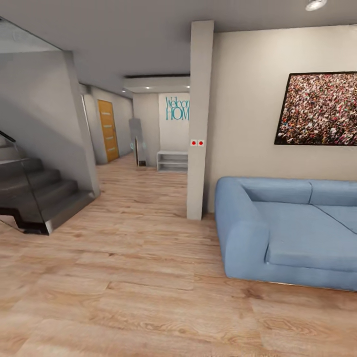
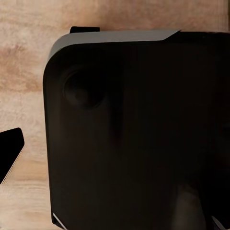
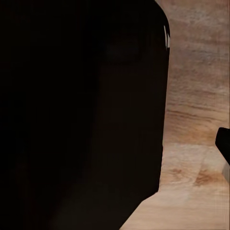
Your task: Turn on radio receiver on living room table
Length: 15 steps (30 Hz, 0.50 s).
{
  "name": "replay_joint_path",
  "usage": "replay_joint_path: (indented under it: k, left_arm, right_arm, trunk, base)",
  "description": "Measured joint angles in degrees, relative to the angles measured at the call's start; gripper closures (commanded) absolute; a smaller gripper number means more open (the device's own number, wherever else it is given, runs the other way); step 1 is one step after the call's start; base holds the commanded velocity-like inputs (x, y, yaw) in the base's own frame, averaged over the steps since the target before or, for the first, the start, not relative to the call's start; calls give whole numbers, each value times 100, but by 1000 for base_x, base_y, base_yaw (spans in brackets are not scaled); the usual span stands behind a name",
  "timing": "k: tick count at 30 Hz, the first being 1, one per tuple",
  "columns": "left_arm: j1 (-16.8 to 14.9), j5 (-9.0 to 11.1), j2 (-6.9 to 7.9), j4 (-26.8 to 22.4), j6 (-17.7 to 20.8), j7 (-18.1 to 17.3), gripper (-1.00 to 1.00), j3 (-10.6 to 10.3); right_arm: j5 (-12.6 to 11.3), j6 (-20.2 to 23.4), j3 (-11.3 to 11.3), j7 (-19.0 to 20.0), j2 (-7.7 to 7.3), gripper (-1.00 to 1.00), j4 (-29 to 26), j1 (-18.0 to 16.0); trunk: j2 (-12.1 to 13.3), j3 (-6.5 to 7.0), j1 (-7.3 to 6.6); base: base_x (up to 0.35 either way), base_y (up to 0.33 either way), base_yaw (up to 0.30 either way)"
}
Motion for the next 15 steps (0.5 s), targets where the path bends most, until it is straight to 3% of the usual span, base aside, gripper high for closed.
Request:
replay_joint_path:
  k: [15]
  left_arm:
    - [0, 8, 0, 3, -3, 0, -100, 3]
  right_arm:
    - [0, 0, 0, 0, 0, -100, 0, 0]
  trunk:
    - [0, 48, 0]
  base:
    - [0, 0, -286]
